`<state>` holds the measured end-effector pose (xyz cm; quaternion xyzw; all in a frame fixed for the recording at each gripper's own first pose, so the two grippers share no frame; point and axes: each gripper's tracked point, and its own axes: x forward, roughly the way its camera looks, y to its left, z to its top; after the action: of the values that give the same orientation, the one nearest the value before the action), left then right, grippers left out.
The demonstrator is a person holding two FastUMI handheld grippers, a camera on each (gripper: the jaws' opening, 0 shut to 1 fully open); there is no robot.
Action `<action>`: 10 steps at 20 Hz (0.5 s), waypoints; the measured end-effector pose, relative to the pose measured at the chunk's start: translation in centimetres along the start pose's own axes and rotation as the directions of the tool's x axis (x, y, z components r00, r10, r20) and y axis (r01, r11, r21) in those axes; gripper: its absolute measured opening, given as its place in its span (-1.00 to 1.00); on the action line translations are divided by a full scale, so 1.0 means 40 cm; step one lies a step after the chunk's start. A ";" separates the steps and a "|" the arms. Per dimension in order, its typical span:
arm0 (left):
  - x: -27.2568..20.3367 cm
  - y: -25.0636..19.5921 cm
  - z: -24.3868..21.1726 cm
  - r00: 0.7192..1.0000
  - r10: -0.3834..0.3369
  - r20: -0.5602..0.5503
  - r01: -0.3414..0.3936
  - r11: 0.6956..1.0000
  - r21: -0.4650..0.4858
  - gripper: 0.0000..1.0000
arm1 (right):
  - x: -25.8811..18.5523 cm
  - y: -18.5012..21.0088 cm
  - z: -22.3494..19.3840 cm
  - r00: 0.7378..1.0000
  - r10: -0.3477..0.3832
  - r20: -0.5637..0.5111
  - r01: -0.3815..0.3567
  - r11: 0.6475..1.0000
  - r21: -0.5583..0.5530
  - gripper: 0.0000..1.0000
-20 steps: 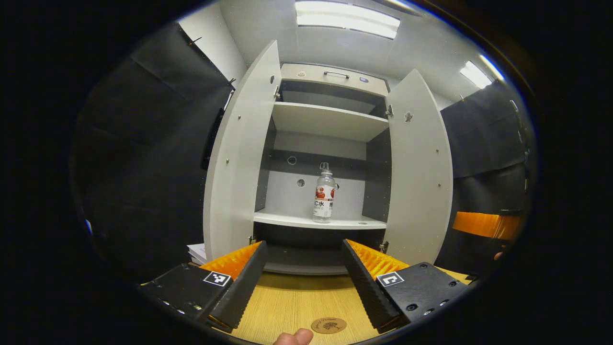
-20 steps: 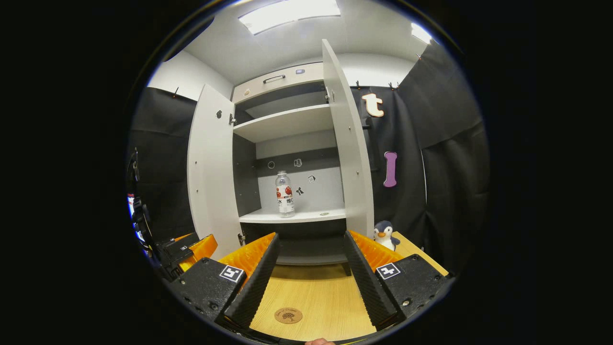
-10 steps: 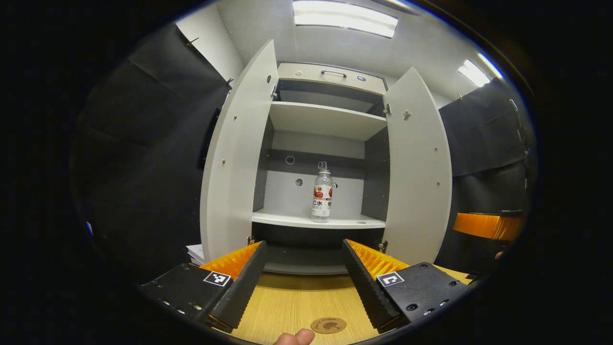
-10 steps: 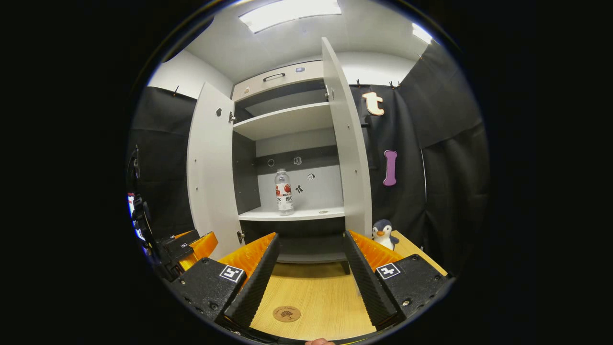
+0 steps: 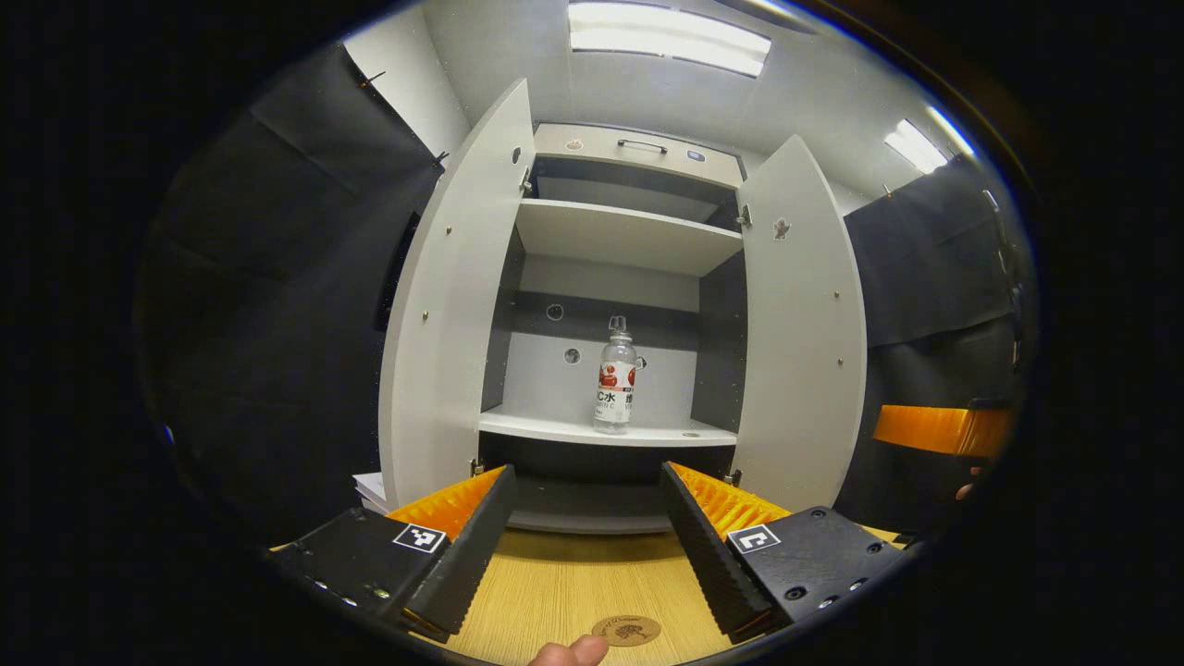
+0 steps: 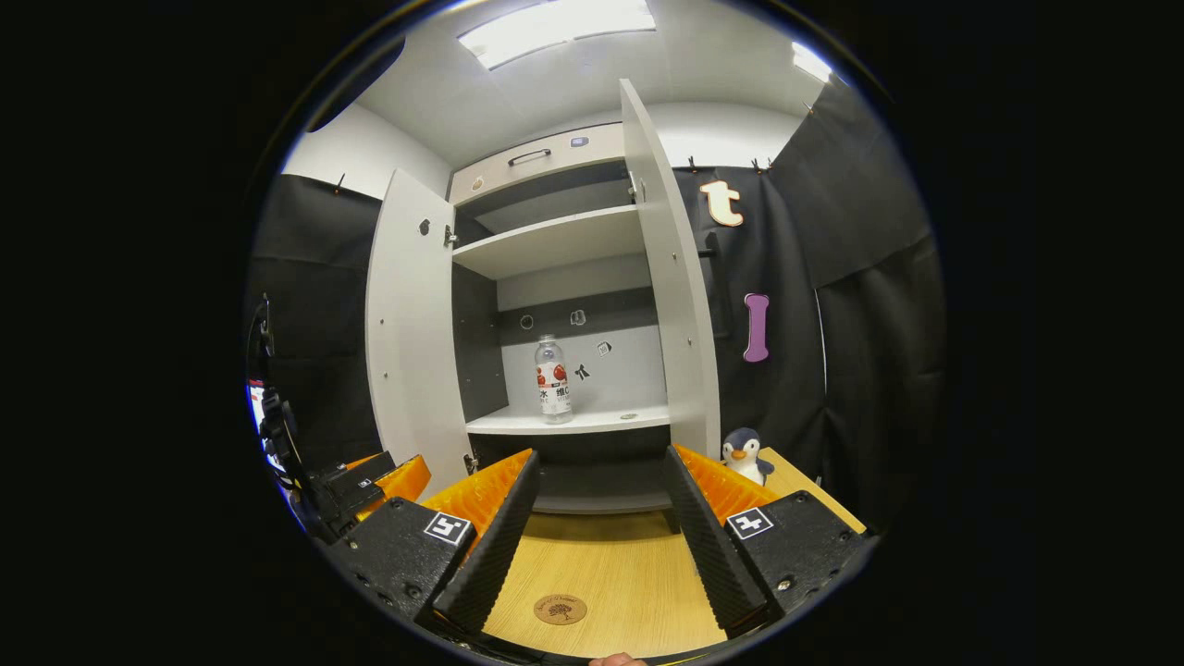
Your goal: Grasp the bottle in the cabinet with the left hand and place it on the coaster, then close the right door with the right hand and the left door with the left hand.
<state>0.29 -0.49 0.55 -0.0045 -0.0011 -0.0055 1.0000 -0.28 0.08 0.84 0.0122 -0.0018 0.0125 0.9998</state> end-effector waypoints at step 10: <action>0.026 -0.011 0.008 1.000 -0.023 0.002 0.023 1.000 0.008 0.89 | 0.001 0.002 -0.002 1.000 0.014 -0.008 -0.014 1.000 0.003 0.65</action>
<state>1.31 -0.92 0.88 -0.0007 -0.0024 -0.0170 0.9999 -0.26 0.16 0.76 0.0137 0.0019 0.0197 0.9997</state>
